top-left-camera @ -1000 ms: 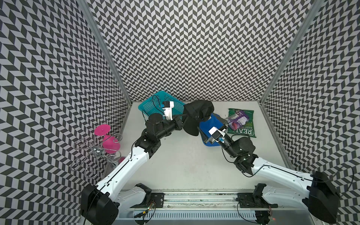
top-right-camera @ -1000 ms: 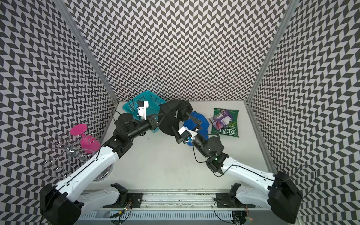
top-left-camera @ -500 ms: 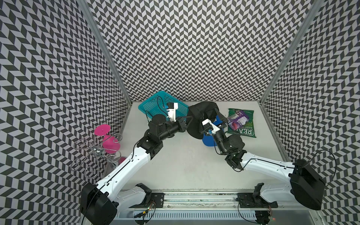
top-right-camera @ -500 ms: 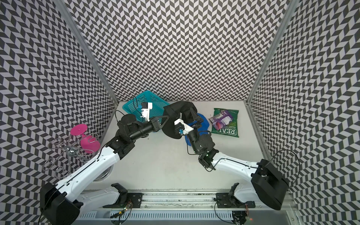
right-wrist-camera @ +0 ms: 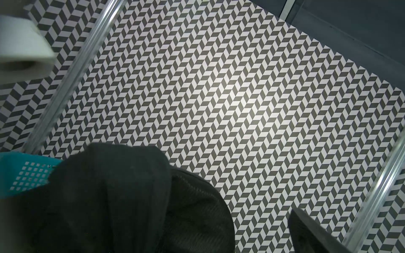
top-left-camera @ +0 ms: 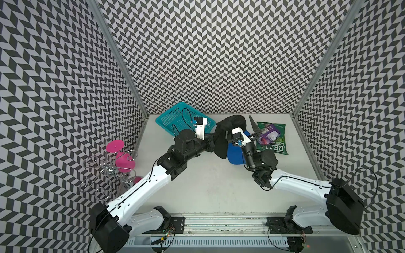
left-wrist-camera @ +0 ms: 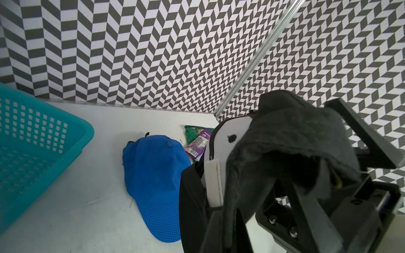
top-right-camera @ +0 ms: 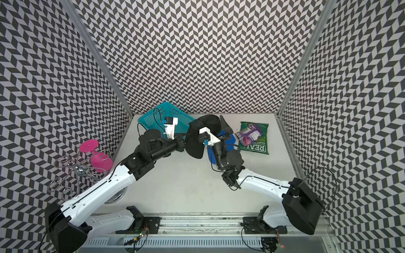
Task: Turn the baseball cap inside out
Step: Turn over the baseball cap.
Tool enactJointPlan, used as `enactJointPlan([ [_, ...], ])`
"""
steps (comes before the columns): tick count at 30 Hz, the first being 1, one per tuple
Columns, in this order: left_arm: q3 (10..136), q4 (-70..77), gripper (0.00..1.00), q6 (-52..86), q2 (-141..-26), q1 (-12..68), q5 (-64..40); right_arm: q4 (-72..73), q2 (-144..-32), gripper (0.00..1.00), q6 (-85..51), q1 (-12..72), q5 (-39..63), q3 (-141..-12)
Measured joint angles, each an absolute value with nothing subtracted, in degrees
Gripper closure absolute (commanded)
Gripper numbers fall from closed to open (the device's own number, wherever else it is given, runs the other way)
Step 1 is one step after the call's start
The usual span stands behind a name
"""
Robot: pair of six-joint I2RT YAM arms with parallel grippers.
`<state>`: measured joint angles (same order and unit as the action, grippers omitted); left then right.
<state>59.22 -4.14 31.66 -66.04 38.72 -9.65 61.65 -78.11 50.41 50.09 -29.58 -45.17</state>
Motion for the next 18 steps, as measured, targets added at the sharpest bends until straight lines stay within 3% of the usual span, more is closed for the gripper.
enactJointPlan([
  [11, 63.2, -11.8, 1.0, 20.3, -67.9, 42.2, 1.1, 52.9, -78.1, 0.04, 50.9, 50.1, -24.4, -47.1],
  [14, 64.0, -13.5, 1.0, 17.5, -68.0, 42.5, 2.7, 51.0, -78.1, 0.12, 51.0, 50.2, -24.8, -47.8],
  [18, 64.8, -15.3, 1.0, 14.4, -68.0, 42.7, 3.5, 47.6, -78.1, 0.31, 51.0, 50.5, -25.9, -48.9],
])
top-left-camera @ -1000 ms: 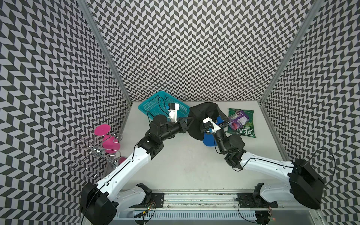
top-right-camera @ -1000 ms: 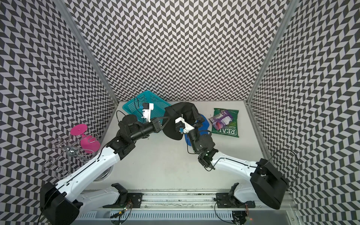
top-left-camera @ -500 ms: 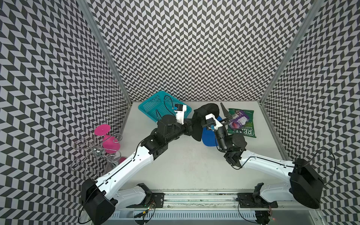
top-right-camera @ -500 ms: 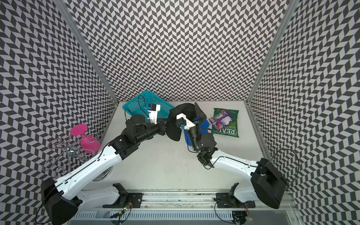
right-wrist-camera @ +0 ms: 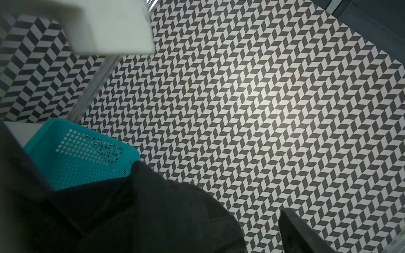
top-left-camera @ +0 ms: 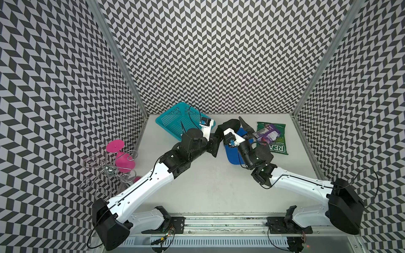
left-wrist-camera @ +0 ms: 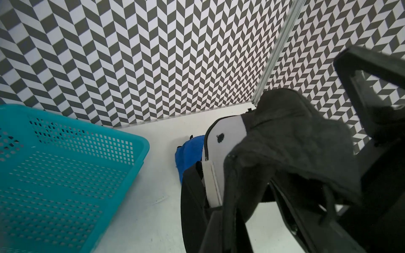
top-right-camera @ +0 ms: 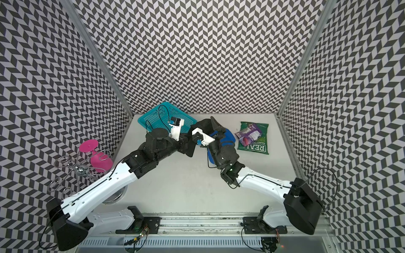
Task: Turn the baseball cap inside out
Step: Turn over the baseball cap.
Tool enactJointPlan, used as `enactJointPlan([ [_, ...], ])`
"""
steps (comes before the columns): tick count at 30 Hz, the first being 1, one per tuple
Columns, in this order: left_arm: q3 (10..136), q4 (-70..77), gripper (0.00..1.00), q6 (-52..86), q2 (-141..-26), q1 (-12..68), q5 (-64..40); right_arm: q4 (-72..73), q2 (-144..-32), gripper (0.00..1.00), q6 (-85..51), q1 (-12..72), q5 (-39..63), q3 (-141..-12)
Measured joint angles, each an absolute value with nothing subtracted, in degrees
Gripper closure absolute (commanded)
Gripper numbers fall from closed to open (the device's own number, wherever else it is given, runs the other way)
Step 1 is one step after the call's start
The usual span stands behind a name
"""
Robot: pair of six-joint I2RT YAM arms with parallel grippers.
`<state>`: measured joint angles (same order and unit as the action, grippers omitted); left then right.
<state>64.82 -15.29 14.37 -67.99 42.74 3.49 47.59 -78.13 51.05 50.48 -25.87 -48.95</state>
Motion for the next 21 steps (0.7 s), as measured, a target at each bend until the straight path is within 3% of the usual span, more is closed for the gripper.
enactJointPlan([
  [6, 64.8, -17.7, 1.0, 10.0, -68.0, 42.8, 1.8, 43.0, -78.1, 0.48, 51.2, 50.6, -25.5, -49.5],
  [7, 64.8, -18.3, 1.0, 9.3, -68.0, 42.8, 1.4, 41.7, -78.1, 0.56, 51.1, 50.5, -24.9, -49.5],
  [9, 64.8, -19.4, 1.0, 7.7, -68.0, 42.7, 0.8, 38.7, -78.1, 0.83, 50.8, 50.5, -23.5, -49.8],
  [12, 64.8, -21.2, 1.0, 5.3, -67.7, 42.6, 0.4, 32.2, -77.9, 1.0, 48.0, 49.8, -19.5, -50.9],
  [15, 64.8, -24.2, 1.0, 2.2, -66.9, 41.7, 0.2, 23.4, -76.7, 1.0, 44.4, 47.4, -11.4, -53.3],
  [21, 64.8, -26.2, 1.0, -4.5, -65.0, 37.9, -1.4, 1.9, -74.9, 1.0, 35.7, 38.7, 15.2, -62.5],
])
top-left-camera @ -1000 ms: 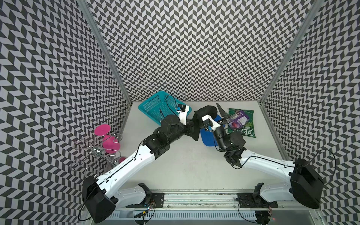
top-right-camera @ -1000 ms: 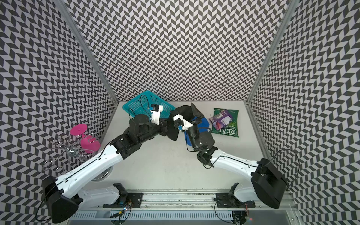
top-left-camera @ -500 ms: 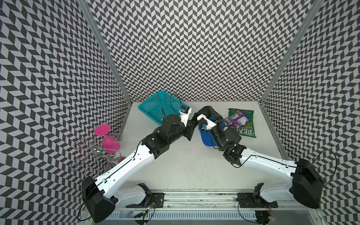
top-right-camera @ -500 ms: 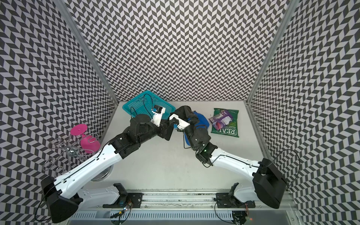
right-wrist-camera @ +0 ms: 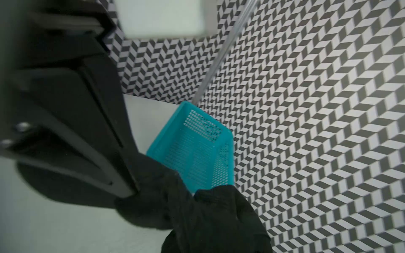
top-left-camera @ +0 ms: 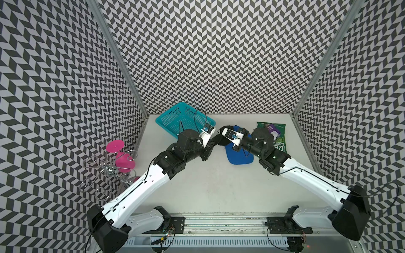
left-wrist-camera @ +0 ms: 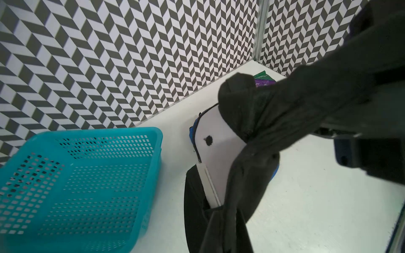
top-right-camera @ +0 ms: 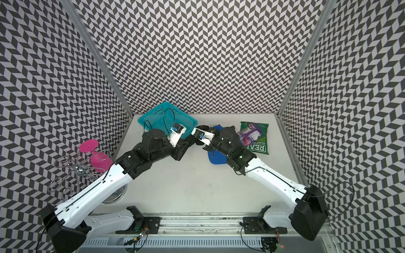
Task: Turn the baseball cap inside out
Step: Turn over the baseball cap.
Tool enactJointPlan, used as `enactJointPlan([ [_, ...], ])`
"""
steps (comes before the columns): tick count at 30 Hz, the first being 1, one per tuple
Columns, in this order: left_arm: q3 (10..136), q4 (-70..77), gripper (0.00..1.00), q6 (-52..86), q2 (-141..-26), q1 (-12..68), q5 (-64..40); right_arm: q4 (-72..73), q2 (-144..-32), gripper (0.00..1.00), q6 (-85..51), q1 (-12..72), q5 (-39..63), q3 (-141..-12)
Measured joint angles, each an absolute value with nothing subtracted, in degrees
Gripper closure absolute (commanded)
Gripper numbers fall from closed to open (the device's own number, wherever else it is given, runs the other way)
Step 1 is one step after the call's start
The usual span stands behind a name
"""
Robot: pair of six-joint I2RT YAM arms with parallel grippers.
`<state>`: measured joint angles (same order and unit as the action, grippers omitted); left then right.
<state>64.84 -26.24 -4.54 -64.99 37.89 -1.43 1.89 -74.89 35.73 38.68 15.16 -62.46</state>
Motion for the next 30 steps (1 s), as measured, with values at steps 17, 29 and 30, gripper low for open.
enactJointPlan([
  [17, 59.7, -14.2, 0.77, -7.2, -70.0, 34.8, -22.7, -32.8, -80.3, 1.0, 24.2, 33.5, 63.9, -72.8],
  [29, 50.4, -5.5, 0.04, 4.4, -69.3, 30.3, -16.2, -6.5, -73.3, 1.0, -1.2, 27.8, 70.1, -60.5],
  [30, 49.2, -6.1, 0.01, 4.8, -67.5, 29.9, -13.9, -5.3, -72.9, 1.0, -2.2, 27.1, 69.7, -60.7],
])
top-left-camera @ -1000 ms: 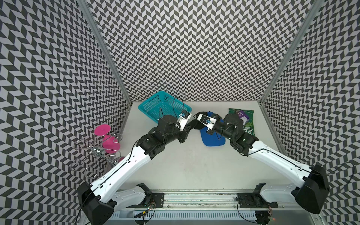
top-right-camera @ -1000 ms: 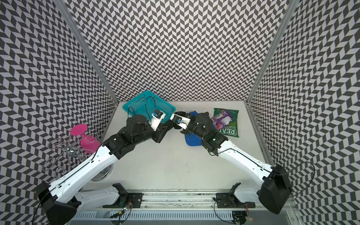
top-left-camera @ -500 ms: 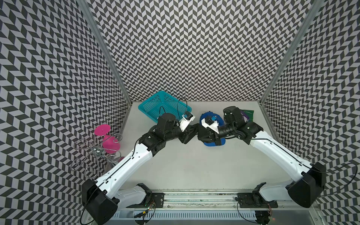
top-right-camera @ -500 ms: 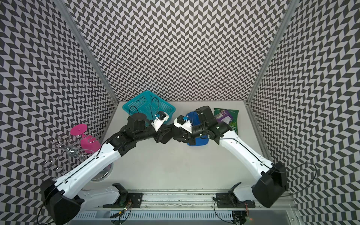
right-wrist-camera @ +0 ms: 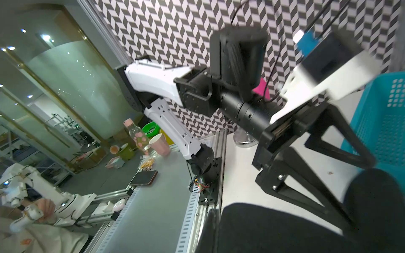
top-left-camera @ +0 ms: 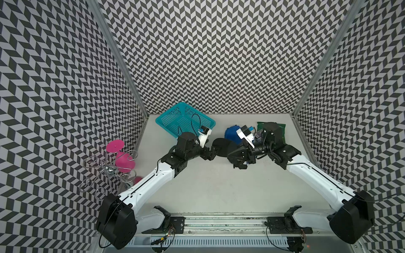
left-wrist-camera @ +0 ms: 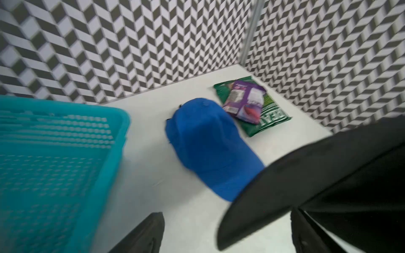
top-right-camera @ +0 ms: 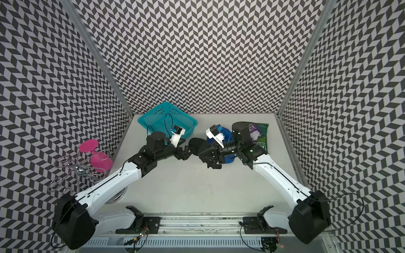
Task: Turn the baseball cap inside out
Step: Turn over the baseball cap.
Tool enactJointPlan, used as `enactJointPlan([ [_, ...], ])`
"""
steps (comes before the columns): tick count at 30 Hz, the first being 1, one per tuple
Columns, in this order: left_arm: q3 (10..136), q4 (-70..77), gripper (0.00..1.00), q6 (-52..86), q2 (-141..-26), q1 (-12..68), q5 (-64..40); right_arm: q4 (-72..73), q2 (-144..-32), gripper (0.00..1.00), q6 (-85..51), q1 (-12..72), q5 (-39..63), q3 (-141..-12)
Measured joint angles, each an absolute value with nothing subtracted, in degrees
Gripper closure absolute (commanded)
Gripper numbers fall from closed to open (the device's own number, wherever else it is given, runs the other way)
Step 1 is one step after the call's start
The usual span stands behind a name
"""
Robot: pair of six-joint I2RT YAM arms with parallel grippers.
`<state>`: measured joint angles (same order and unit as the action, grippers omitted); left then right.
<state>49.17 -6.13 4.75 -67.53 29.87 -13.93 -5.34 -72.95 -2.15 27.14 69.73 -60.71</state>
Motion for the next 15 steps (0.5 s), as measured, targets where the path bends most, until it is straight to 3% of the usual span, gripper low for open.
enactJointPlan([
  [5, 45.8, -8.0, 0.02, 5.4, -57.8, 29.0, -7.4, -2.3, -72.9, 1.0, -5.5, 25.1, 68.7, -62.0],
  [10, 43.7, -2.3, 0.09, 3.9, -51.2, 29.1, -13.6, 0.1, -74.0, 1.0, -7.9, 24.9, 69.4, -62.4],
  [15, 44.3, 5.3, 0.17, 3.0, -55.0, 29.9, -20.7, 1.9, -74.5, 0.98, -11.3, 24.9, 71.9, -62.9],
])
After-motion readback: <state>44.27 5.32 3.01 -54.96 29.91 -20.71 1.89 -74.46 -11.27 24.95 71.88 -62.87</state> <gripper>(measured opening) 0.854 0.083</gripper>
